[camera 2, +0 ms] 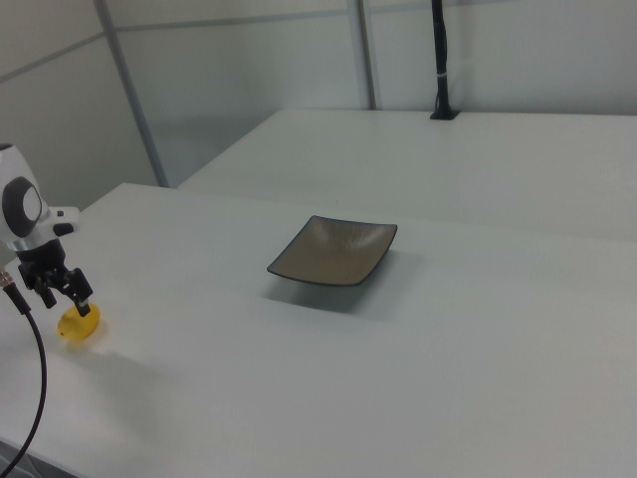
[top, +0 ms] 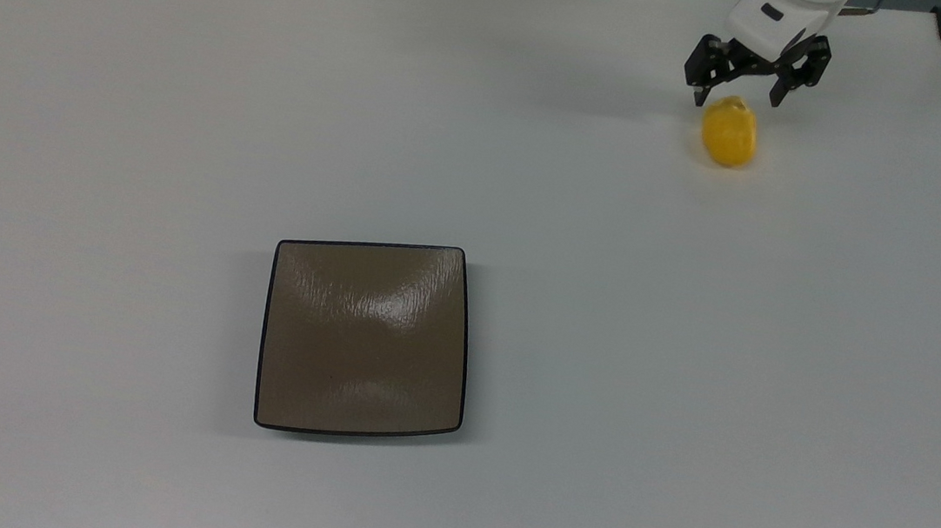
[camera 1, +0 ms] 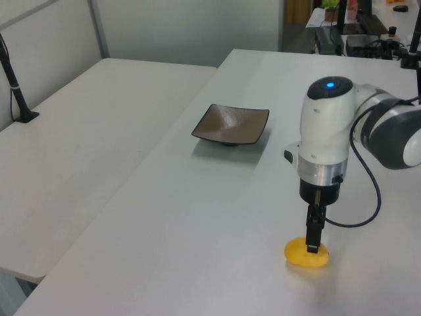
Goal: Put potatoes on a ceramic plate
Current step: 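Lower the gripper over the yellow potato and close on it, then lift the grasped yellow potato up off the table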
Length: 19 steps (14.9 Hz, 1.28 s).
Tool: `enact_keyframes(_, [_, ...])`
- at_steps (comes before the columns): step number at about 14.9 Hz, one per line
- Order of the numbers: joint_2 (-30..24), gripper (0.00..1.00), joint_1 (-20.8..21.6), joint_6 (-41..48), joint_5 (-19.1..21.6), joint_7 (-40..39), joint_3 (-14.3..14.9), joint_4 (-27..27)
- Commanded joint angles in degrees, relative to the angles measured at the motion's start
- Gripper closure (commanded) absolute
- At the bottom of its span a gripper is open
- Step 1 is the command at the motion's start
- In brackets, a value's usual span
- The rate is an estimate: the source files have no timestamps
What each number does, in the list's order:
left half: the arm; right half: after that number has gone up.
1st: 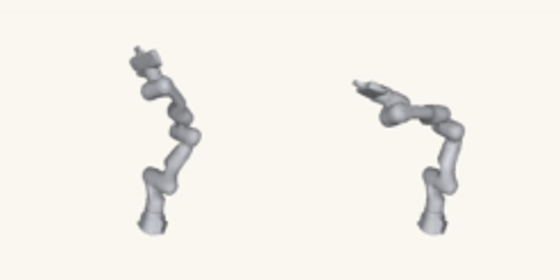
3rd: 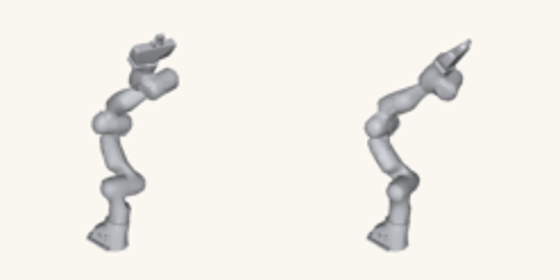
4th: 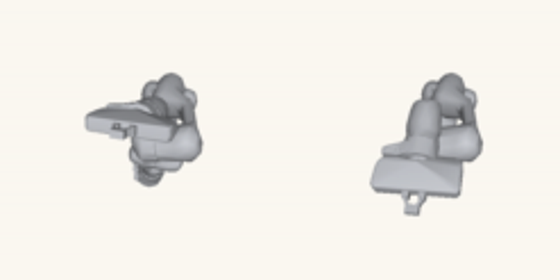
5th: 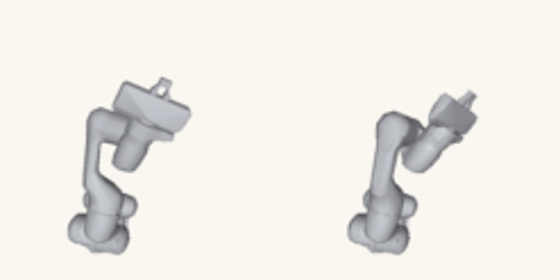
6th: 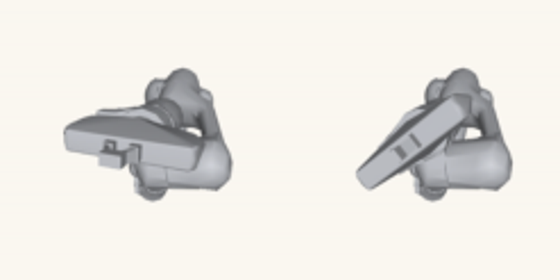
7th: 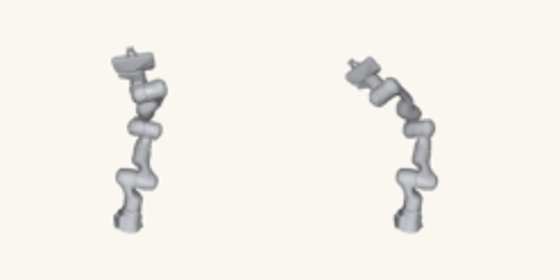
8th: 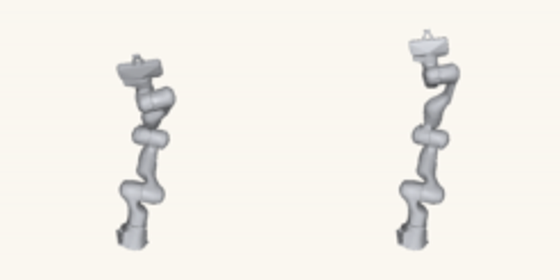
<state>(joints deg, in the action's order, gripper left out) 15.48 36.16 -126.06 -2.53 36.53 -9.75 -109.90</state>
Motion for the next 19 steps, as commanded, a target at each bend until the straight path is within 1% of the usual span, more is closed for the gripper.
enact_keyframes(1, [1.2,0.00,0.1,-4.7,-1.8,1.8,-0.1,-2.1])
enact_keyframes(6, [3.2,0.00,0.0,-8.2,-2.6,1.7,-0.2,-1.8])
enact_keyframes(9, [4.3,0.00,0.0,-8.9,-4.1,1.7,-0.3,-1.7])
enact_keyframes(10, [4.3,0.09,-0.2,-8.9,-4.1,1.5,-0.3,-1.7])
enact_keyframes(12, [4.4,0.48,-0.4,-8.9,-4.1,1.3,-0.4,-1.6])
enact_keyframes(14, [4.4,0.72,-0.4,-8.8,-4.2,1.3,-0.6,-1.6])
enact_keyframes(15, [4.4,0.86,-0.4,-8.8,-4.2,1.3,-0.8,-1.6])
enact_keyframes(16, [4.4,0.96,-0.5,-8.7,-4.2,1.3,-1.2,-1.5])
enact_keyframes(17, [4.0,1.00,-0.6,-8.1,-4.2,1.1,-1.4,-1.5])
enact_keyframes(19, [3.2,1.00,-1.9,-7.8,-4.2,0.2,-1.4,-1.3])
